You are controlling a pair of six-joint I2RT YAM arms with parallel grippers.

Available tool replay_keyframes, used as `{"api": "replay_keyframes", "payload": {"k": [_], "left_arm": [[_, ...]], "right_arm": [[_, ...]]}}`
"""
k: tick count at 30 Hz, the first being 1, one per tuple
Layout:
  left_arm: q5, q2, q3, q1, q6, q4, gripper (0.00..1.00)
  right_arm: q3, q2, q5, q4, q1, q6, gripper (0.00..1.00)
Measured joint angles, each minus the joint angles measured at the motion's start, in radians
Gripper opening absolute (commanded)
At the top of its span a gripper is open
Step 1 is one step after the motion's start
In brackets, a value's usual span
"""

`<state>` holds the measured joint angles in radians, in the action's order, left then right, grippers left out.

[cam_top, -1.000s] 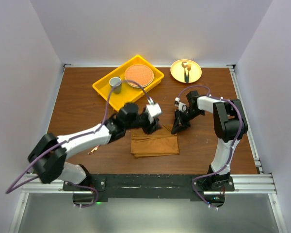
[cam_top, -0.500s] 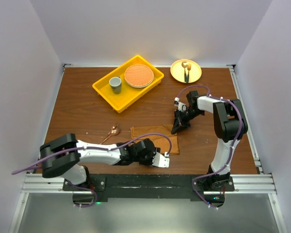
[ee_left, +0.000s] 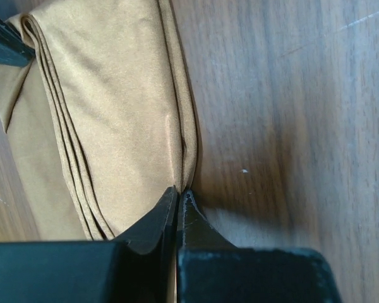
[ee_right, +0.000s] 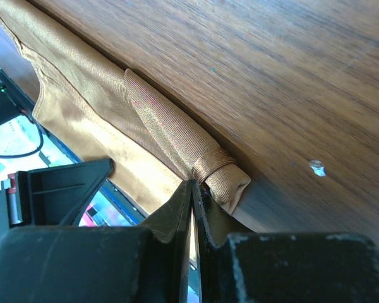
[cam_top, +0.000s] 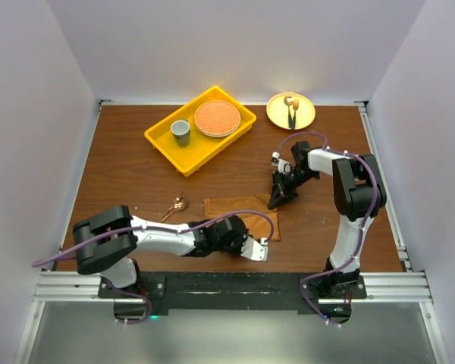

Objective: Fold the napkin into a case and place the utensils inside
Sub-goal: Pick up the 2/3-rectangle-folded napkin from the center of the board, then fold the 2/3-rectangle-folded napkin at the center of the board.

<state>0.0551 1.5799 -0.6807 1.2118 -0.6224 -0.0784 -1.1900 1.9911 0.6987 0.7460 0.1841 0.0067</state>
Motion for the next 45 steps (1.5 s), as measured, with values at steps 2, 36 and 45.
{"api": "replay_keyframes", "payload": {"k": [2, 36, 45], "left_arm": [[-0.034, 0.000, -0.027, -0.026, 0.008, 0.049, 0.00], [-0.770, 0.385, -0.607, -0.591, 0.145, 0.536, 0.00], [-0.794, 0.392, -0.696, -0.597, 0.155, 0.583, 0.00]], "right_arm": [[-0.001, 0.000, 0.000, 0.000, 0.000, -0.002, 0.09], [-0.039, 0.018, -0.010, 0.045, 0.001, -0.064, 0.09], [-0.050, 0.018, -0.026, 0.055, 0.001, -0.080, 0.10]]}}
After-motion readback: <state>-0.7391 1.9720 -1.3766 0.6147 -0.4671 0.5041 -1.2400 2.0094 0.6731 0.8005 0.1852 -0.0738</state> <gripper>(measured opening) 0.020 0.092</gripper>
